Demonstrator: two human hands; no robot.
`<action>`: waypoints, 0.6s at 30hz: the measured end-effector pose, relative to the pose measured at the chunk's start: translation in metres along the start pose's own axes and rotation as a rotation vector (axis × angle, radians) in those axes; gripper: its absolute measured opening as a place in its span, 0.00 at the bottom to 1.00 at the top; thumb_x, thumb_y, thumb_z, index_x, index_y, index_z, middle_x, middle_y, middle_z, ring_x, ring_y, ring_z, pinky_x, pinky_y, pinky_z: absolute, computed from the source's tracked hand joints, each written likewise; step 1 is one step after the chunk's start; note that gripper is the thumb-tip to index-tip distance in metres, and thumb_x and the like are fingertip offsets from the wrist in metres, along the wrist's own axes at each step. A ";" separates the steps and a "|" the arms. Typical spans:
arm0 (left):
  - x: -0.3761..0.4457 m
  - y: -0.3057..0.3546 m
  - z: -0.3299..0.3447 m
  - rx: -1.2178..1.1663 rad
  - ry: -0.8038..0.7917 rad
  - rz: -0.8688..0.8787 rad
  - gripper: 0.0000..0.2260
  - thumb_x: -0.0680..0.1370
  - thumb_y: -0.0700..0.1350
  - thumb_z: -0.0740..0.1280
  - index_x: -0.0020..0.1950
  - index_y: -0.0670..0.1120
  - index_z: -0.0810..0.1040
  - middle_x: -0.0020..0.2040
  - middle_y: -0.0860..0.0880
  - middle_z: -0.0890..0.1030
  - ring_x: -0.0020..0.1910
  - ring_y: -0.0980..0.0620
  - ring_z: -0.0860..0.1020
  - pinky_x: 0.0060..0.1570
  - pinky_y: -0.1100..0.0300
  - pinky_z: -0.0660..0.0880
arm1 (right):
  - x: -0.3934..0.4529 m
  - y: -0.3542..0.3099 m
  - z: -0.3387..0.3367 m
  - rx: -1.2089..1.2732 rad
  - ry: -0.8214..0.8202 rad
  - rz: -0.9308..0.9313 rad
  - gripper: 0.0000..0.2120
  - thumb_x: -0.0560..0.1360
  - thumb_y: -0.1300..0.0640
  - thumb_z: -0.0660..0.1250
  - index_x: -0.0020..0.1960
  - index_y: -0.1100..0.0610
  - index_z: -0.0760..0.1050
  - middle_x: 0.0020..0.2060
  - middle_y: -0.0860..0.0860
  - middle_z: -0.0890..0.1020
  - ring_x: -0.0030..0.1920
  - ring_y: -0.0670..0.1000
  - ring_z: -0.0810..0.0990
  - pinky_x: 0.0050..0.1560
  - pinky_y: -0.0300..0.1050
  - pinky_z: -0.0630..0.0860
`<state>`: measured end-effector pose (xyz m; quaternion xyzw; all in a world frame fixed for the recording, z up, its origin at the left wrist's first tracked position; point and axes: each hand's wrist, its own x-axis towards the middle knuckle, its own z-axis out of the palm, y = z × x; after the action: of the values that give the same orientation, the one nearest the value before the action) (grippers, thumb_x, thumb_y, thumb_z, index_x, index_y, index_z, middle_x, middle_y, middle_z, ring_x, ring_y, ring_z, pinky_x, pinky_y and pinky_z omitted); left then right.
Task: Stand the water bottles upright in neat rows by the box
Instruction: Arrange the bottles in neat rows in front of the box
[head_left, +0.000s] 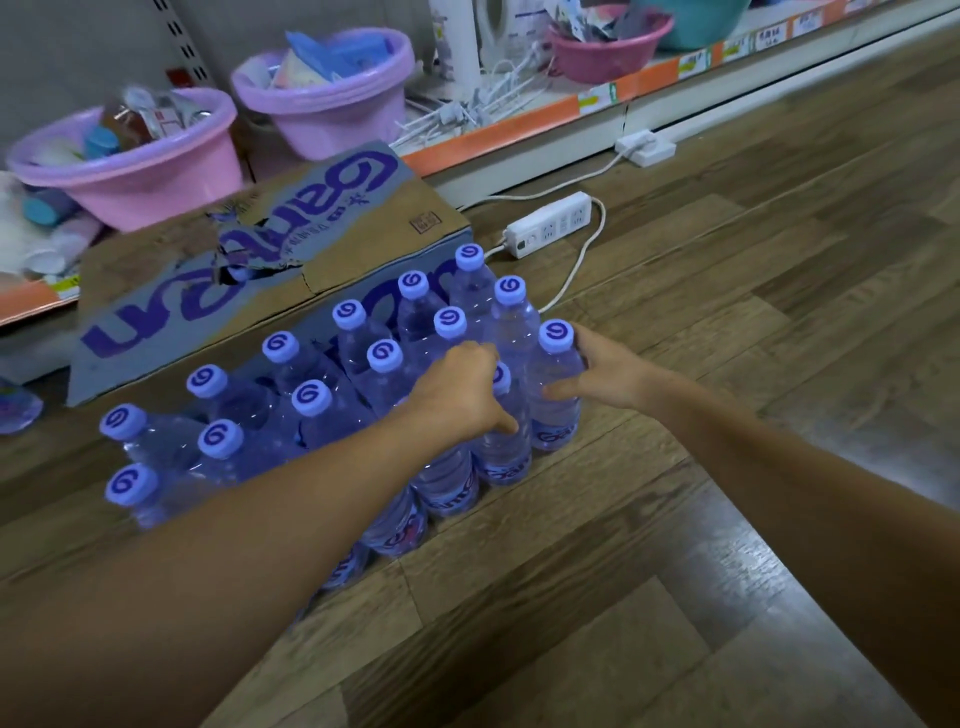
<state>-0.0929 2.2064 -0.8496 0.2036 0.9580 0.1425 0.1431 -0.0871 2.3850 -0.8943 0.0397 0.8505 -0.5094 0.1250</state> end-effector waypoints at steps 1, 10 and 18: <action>-0.002 -0.001 -0.001 0.001 -0.029 0.021 0.27 0.64 0.49 0.77 0.57 0.43 0.69 0.55 0.45 0.73 0.56 0.43 0.74 0.50 0.49 0.74 | -0.001 0.001 0.001 -0.011 0.014 0.006 0.32 0.65 0.61 0.75 0.65 0.52 0.67 0.60 0.53 0.78 0.62 0.56 0.76 0.64 0.58 0.72; -0.060 -0.092 -0.099 -0.043 0.250 0.219 0.17 0.73 0.50 0.70 0.59 0.45 0.75 0.58 0.48 0.78 0.58 0.51 0.75 0.57 0.63 0.68 | -0.018 -0.080 -0.008 -0.288 0.381 -0.318 0.32 0.68 0.50 0.74 0.67 0.56 0.68 0.64 0.54 0.73 0.66 0.55 0.69 0.62 0.38 0.61; -0.184 -0.321 -0.155 -0.034 0.446 -0.415 0.12 0.71 0.45 0.71 0.52 0.42 0.77 0.50 0.47 0.79 0.52 0.49 0.77 0.51 0.61 0.68 | 0.022 -0.229 0.139 -0.293 -0.017 -0.620 0.13 0.71 0.54 0.70 0.55 0.49 0.73 0.54 0.46 0.76 0.58 0.48 0.74 0.58 0.43 0.67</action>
<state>-0.0948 1.8128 -0.7739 -0.0350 0.9844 0.1674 -0.0415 -0.1293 2.1528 -0.7660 -0.2430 0.8852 -0.3960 -0.0243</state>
